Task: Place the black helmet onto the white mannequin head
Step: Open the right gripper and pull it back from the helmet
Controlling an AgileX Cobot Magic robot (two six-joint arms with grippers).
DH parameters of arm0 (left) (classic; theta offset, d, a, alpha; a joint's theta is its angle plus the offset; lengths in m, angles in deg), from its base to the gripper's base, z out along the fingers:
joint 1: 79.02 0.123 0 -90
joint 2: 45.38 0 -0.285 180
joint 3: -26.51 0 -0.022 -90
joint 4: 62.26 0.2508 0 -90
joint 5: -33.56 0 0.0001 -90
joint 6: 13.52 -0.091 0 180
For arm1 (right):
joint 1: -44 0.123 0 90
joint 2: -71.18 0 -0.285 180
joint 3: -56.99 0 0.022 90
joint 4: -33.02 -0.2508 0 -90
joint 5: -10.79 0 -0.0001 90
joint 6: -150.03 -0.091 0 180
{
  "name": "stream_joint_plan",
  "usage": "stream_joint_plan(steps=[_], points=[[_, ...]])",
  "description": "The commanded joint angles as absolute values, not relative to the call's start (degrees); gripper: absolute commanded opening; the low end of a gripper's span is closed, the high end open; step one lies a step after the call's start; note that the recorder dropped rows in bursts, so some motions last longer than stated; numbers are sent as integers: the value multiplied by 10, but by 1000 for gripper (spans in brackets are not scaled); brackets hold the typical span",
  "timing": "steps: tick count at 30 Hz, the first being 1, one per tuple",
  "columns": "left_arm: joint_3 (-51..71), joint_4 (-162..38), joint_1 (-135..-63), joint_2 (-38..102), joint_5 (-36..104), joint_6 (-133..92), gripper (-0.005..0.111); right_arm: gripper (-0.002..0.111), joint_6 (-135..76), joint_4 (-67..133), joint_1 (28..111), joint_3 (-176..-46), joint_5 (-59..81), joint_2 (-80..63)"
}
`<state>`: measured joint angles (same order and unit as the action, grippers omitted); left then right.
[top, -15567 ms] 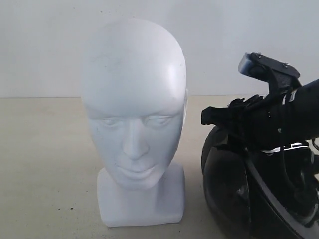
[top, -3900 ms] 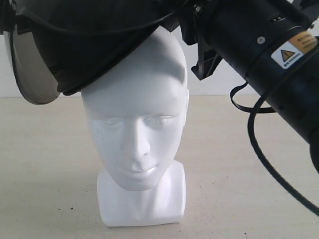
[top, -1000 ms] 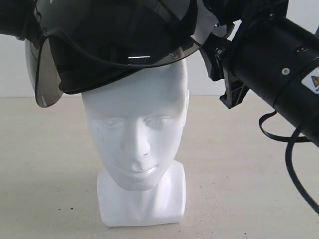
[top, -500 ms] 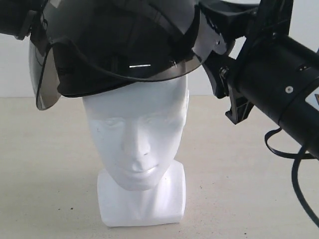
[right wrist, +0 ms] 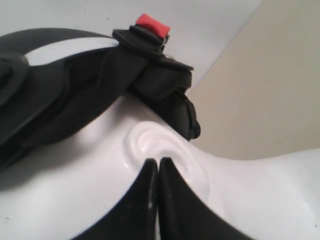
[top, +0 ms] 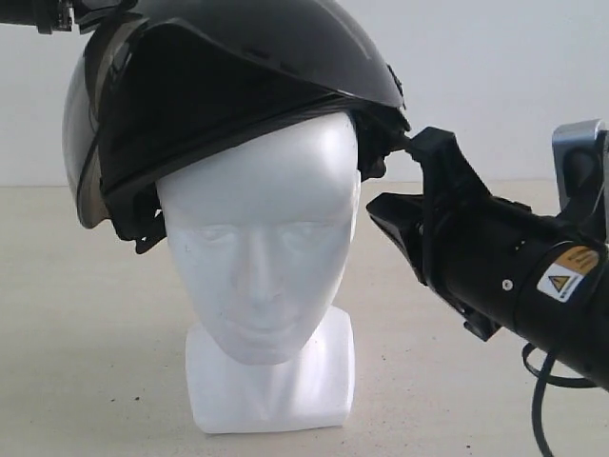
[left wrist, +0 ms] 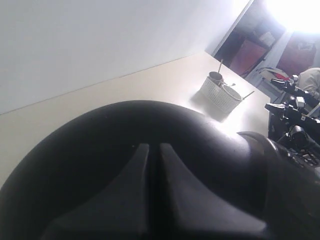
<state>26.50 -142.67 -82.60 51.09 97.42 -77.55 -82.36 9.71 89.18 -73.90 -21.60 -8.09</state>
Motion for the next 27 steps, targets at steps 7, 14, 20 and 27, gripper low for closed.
stream_joint_plan(steps=[7,14,20,27], points=[[244,-1378,-837,500,1035,-788,4,0,-687,26,891,-739,-205,9],[244,-1344,-836,462,1024,-788,4,0,-522,-70,891,-739,-153,86],[244,-1313,-796,402,966,-734,4,0,-319,-168,891,-739,-59,170],[244,-1303,-734,310,960,-675,4,0,295,-600,891,-779,-24,194]])
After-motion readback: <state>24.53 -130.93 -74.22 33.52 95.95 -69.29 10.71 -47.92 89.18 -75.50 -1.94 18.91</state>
